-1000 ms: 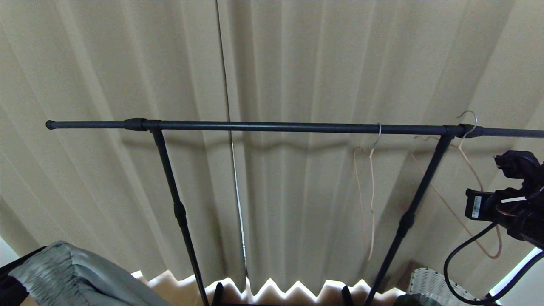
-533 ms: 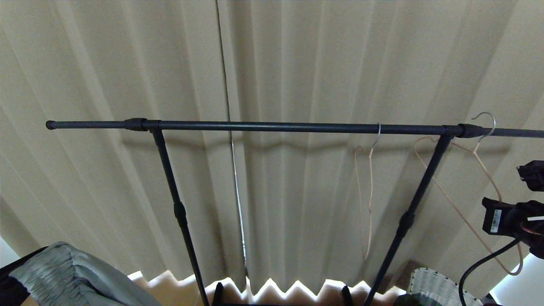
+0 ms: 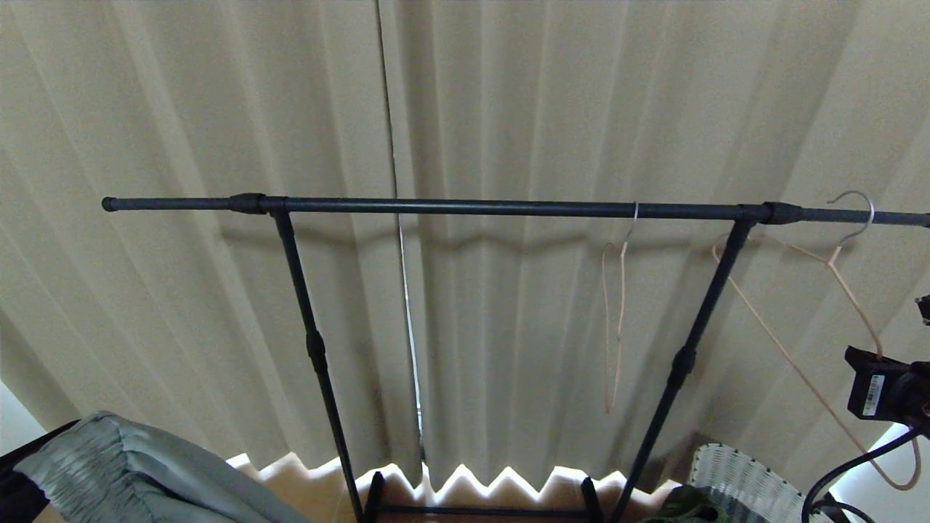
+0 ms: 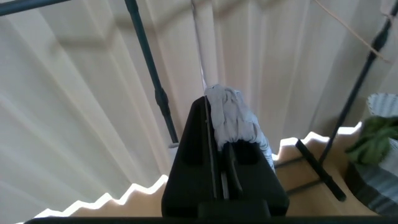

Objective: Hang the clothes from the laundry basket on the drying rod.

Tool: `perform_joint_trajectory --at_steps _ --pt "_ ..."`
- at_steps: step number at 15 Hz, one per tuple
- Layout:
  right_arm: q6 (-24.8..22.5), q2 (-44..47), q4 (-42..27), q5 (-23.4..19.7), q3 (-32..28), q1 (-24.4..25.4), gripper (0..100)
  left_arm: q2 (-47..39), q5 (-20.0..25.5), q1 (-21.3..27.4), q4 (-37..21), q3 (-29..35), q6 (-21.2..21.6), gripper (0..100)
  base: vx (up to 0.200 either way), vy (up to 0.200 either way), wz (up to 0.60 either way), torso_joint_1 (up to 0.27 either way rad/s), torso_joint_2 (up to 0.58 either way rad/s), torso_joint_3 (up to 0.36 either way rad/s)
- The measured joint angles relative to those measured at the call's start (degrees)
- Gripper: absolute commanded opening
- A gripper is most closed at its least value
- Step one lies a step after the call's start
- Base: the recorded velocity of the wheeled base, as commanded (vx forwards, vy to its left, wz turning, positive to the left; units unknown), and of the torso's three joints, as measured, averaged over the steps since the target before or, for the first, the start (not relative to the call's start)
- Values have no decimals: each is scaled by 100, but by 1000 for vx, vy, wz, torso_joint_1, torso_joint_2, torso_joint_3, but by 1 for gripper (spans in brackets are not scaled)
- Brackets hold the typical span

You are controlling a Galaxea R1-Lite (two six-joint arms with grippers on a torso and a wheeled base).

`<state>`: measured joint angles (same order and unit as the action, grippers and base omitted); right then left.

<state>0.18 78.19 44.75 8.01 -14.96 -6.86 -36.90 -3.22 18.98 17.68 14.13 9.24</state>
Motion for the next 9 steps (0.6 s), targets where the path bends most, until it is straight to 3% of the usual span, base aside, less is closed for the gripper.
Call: perform_joint_trajectory --at_steps 5,9 --pt "6 -27 -2 -2 60 0 0 2 -1 1 -5 -13 0 0 -200 0 0 1 1 1" --pt "13 -66 5 -293 63 33 0 49 0 17 -5 -35 160 0 0 0 0 0 0 0"
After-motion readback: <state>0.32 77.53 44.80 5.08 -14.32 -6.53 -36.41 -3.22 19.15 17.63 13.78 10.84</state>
